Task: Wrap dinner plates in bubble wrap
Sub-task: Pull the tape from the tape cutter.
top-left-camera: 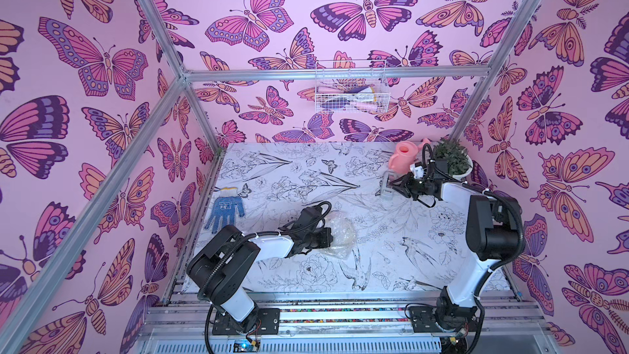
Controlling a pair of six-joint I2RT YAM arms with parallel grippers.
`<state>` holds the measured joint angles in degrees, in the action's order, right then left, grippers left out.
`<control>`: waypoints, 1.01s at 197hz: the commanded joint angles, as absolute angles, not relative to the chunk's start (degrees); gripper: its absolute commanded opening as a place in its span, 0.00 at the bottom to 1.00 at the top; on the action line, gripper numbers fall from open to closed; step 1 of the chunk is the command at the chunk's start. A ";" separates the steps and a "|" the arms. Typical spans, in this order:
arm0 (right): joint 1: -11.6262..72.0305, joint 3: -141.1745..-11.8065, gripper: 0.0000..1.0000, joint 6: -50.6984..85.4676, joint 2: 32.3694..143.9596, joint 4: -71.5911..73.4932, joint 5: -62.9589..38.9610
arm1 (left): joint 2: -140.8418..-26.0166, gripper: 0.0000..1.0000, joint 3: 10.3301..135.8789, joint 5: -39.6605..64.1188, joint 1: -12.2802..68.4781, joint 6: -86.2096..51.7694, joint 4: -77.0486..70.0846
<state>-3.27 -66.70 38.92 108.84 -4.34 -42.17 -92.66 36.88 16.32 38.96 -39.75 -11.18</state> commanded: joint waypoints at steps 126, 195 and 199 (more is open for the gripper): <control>-5.42 -68.21 0.28 40.00 117.89 1.09 -49.46 | -95.46 0.00 33.04 14.23 38.85 -40.49 -1.85; -5.28 -68.40 0.28 41.12 120.38 0.75 -50.46 | -95.36 0.00 33.40 14.16 38.88 -40.18 -1.06; -5.27 -68.38 0.28 41.43 120.59 1.12 -50.74 | -95.32 0.00 33.40 14.15 38.85 -40.17 -0.90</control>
<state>-5.80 -68.53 39.48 117.38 1.17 -51.55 -92.51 36.18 16.29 38.96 -40.14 -12.19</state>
